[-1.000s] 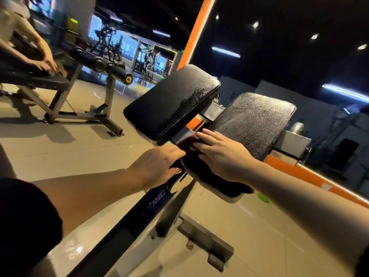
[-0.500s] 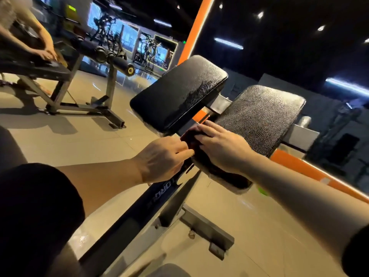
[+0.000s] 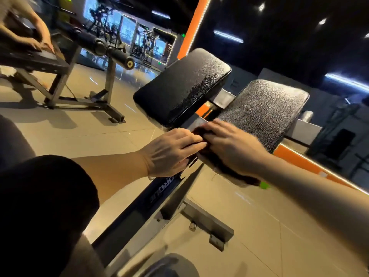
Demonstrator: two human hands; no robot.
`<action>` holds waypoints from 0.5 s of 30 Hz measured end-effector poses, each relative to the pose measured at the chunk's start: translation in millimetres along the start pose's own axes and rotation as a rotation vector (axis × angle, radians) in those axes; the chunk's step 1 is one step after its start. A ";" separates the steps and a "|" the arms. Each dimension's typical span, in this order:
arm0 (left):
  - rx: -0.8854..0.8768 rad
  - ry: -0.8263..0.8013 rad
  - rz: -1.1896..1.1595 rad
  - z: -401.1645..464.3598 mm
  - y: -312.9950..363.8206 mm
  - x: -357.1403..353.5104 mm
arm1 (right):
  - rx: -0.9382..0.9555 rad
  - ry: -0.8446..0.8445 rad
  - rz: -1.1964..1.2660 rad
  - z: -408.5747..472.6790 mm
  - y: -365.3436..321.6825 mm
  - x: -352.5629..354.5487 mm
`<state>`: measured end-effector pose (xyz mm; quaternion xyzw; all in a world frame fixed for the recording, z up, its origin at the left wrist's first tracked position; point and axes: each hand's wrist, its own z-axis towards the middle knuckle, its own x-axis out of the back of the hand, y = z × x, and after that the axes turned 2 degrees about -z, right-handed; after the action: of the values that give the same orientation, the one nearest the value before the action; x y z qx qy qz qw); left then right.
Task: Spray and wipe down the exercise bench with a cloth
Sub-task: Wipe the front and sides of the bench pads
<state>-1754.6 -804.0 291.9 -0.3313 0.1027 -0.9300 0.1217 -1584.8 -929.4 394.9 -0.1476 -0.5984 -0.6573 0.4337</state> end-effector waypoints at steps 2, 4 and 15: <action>0.006 -0.047 -0.013 2.5 1.9 -1.8 | -0.269 0.014 -0.024 -10.0 42.3 3.8; -0.017 -0.079 -0.007 3.2 4.0 -3.6 | -0.440 0.015 -0.050 -17.2 56.0 6.5; 0.000 -0.135 -0.017 4.6 8.3 0.6 | -0.286 -0.047 0.024 -21.0 49.6 6.4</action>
<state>-1750.7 -812.6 293.5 -0.3943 0.0915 -0.9065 0.1204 -1544.6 -946.5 427.1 -0.2304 -0.5069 -0.7268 0.4022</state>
